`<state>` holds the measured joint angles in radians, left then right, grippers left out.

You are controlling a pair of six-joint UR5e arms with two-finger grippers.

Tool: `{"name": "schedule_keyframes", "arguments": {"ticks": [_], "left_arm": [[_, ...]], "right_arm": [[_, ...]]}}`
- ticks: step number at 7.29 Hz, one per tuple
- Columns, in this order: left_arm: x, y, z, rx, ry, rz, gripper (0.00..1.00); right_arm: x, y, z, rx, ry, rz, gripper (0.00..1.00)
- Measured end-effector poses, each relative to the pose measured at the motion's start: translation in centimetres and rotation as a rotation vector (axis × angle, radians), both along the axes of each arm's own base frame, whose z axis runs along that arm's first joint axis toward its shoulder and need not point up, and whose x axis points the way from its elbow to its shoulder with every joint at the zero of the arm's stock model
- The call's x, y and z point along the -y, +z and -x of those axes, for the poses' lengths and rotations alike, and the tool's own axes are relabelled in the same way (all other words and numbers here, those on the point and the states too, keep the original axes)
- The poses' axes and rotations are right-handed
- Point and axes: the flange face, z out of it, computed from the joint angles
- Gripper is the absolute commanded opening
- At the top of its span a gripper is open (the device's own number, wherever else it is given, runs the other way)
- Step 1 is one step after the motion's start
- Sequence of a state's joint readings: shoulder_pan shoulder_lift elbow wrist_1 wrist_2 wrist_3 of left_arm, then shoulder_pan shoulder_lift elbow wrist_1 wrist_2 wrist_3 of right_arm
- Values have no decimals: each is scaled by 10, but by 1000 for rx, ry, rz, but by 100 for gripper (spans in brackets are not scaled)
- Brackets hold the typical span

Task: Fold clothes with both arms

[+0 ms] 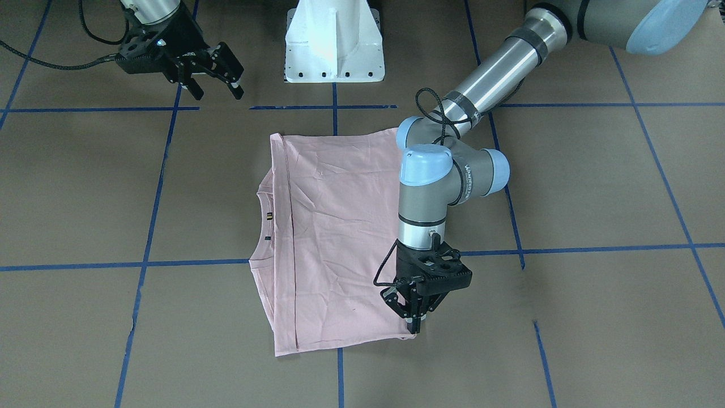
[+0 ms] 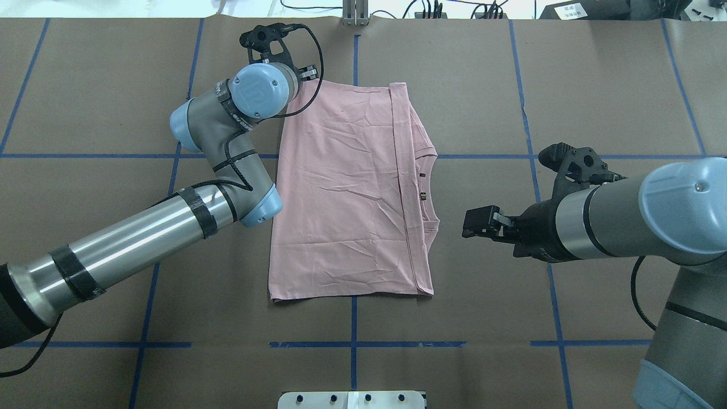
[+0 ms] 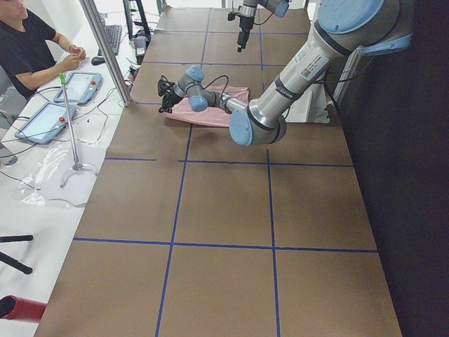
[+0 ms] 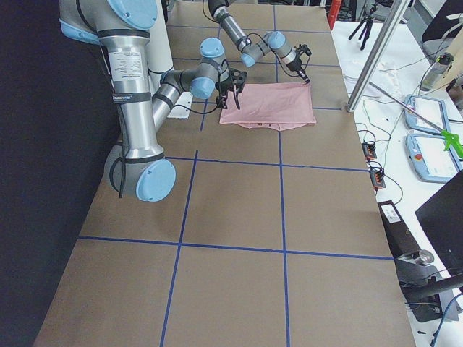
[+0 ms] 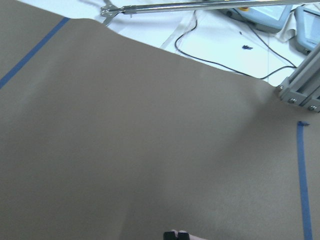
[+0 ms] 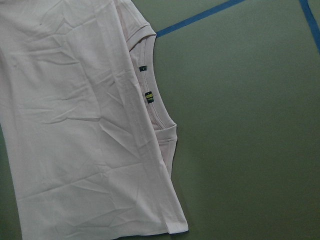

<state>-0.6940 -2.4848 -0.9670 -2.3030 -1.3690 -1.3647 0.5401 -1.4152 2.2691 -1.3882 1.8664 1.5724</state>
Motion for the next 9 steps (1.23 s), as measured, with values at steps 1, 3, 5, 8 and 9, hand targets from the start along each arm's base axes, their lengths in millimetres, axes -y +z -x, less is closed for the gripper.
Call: {"name": "schedule_keyframes", "arguments": {"ticks": [1, 3, 5, 8, 9], "left_arm": [[3, 3, -1, -1, -6, -6, 100], [4, -1, 2, -39, 17, -3, 100], [-18, -5, 17, -153, 138, 59, 100], [-102, -18, 84, -193, 280, 187, 100], [-139, -26, 115, -186, 301, 235, 100]], "right_arm": [[3, -2, -1, 4, 4, -1, 100], [12, -5, -2, 2, 21, -5, 100], [24, -3, -6, -6, 45, -6, 100], [30, 0, -11, -28, 18, -65, 100], [32, 3, -10, -47, -11, -107, 100]]}}
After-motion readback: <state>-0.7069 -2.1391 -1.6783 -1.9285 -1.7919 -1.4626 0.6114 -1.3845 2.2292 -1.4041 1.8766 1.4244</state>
